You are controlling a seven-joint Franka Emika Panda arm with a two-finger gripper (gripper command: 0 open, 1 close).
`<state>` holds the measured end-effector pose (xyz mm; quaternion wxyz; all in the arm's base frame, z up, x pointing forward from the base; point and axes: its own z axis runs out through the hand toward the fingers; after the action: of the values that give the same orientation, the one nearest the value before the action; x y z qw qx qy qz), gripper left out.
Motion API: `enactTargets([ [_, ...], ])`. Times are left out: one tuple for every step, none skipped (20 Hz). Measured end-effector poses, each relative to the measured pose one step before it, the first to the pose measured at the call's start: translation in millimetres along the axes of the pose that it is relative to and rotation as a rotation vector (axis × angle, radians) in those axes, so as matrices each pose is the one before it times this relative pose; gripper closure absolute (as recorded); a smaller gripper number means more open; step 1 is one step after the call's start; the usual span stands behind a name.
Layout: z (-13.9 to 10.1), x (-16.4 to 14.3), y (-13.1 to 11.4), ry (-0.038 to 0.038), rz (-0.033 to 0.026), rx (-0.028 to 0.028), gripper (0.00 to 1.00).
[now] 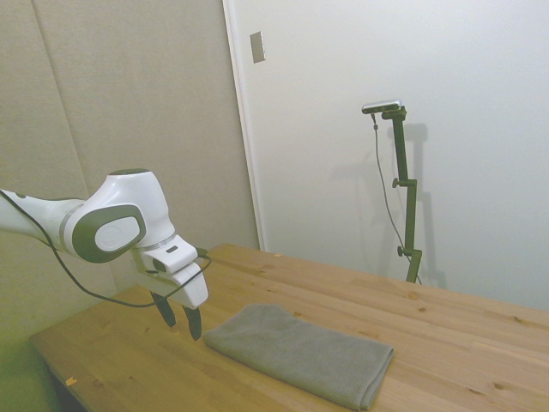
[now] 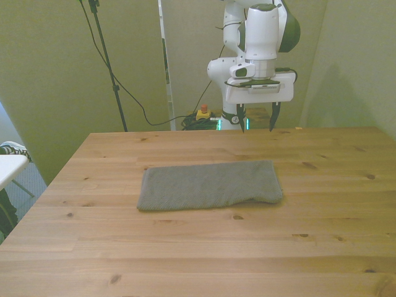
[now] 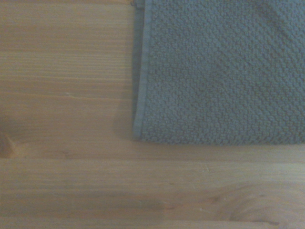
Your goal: Fold the towel
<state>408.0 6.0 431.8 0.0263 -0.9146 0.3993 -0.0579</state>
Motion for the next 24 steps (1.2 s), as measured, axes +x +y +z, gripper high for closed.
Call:
enactTargets([
  [0.06,0.19,0.05,-0.00150,0.00078,0.00128,0.00],
  [0.22,0.92,0.27,-0.00719,-0.00374,0.00741,0.00],
  [-0.46,1.59,-1.33,0.00340,0.00078,0.00380,0.00],
  [-1.42,1.37,-4.62,0.00907,-0.00263,0.00779,0.00],
  [-1.76,0.40,-8.34,0.01231,-0.00304,0.00917,0.00],
  [-0.30,-0.96,-10.84,0.01486,-0.00239,0.00530,0.00],
  [1.27,-2.14,-12.74,0.01631,-0.00321,-0.00109,0.00],
  [2.78,-2.21,-12.56,0.01771,-0.00462,-0.01093,0.00],
  [4.34,-2.98,-12.15,0.02076,0.00261,-0.02515,0.00],
  [5.40,-2.56,-11.08,0.02258,0.02035,-0.03072,0.00],
  [5.62,-1.90,-9.80,0.01862,0.02065,-0.03165,0.00],
  [4.80,-3.29,-9.72,0.01939,0.01403,-0.03790,0.00],
  [3.64,-3.08,-9.59,0.02013,0.01215,-0.03375,0.00],
  [2.84,-1.28,-9.59,0.02557,0.00974,-0.02528,0.00],
  [2.92,-0.52,-9.95,0.02677,0.00672,-0.01508,0.00],
  [4.20,0.73,-9.01,0.02259,0.00442,-0.01549,0.00],
  [5.09,1.24,-8.17,0.02285,-0.00052,-0.01547,0.00],
  [5.64,0.54,-7.74,0.02635,-0.00373,-0.01820,0.00],
  [5.49,-0.57,-7.16,0.02533,-0.00387,-0.01769,0.00],
  [4.76,-1.79,-7.26,0.02131,-0.00345,-0.01051,0.00],
  [4.18,-3.07,-7.04,0.01820,-0.00565,-0.00700,0.00],
  [2.85,-3.51,-6.56,0.01476,-0.00362,-0.00311,0.00],
  [2.32,-3.79,-5.56,0.01018,-0.00402,-0.00183,0.00],
  [1.51,-3.18,-4.66,0.01194,-0.00271,-0.00139,0.00],
])
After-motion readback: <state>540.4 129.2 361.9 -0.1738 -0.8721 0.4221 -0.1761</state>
